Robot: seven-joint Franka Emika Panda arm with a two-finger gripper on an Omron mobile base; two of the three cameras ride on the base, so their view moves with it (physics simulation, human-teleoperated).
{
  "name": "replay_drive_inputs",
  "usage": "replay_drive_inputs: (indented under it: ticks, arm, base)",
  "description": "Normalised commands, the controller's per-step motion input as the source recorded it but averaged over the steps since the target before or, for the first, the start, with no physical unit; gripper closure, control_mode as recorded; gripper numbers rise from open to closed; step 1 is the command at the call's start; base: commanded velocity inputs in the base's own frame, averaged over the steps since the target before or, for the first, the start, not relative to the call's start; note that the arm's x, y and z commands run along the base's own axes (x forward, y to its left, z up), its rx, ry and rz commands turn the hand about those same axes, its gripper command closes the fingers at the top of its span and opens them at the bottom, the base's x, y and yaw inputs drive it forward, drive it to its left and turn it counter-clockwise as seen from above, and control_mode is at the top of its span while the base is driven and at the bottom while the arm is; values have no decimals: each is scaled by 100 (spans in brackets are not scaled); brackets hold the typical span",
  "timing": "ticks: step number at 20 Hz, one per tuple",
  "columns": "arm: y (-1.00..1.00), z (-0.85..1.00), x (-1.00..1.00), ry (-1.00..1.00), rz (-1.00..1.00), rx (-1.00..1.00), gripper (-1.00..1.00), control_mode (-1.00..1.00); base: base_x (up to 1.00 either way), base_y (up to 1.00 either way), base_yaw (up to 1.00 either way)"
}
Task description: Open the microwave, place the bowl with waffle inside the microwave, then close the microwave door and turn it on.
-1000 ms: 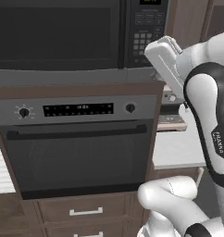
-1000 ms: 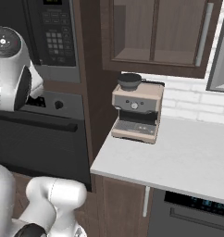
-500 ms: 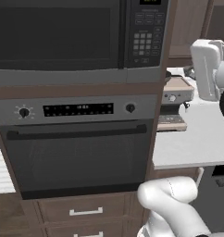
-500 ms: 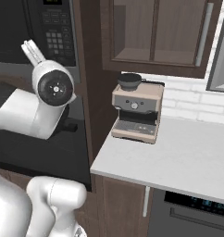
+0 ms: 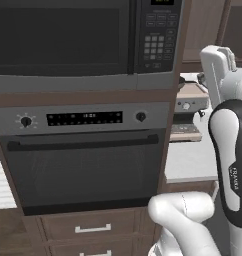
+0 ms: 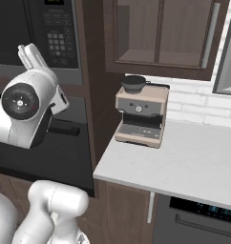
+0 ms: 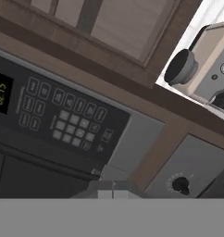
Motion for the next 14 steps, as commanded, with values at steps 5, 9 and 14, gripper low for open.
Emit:
replay_drive_inputs:
  ticks: [5, 9, 14]
  arm:
    - [0, 7, 0, 2, -4, 9, 100, -100]
    - [0, 0, 5, 5, 0, 3, 100, -100]
    - [1, 0, 29, 3, 0, 0, 100, -100]
  base:
    - [0, 0, 0]
    - [0, 0, 0]
    - [0, 0, 0]
